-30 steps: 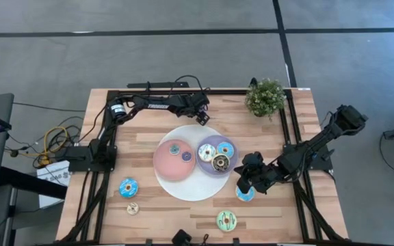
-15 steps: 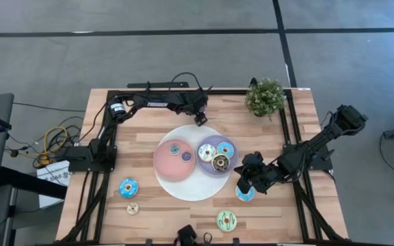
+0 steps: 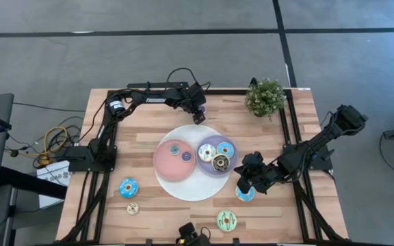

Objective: Pick & Place donuts
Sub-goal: Put the small violet donut on the pink plate

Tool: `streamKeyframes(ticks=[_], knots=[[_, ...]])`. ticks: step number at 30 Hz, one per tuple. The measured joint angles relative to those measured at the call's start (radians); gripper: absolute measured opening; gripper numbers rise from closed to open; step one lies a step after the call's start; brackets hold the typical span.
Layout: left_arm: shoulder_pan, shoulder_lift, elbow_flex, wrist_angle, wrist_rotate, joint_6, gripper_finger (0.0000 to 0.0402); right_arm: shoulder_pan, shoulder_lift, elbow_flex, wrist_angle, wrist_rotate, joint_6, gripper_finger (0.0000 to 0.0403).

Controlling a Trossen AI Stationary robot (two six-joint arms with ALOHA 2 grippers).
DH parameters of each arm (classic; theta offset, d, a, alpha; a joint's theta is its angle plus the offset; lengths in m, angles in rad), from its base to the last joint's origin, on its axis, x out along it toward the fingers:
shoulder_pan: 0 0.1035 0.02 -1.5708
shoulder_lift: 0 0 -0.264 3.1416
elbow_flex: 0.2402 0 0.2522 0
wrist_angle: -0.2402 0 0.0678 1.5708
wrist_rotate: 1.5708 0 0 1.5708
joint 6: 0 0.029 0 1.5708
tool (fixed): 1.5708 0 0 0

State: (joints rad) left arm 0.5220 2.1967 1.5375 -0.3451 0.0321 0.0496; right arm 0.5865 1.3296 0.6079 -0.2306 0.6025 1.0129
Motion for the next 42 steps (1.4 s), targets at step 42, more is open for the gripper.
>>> streamKeyframes(ticks=[42], knots=[[-0.059, -0.146, -0.003, -0.238, -0.015, -0.092, 0.0166, 0.002, 0.000, -0.001, -0.007, -0.002, -0.001, 0.0001]])
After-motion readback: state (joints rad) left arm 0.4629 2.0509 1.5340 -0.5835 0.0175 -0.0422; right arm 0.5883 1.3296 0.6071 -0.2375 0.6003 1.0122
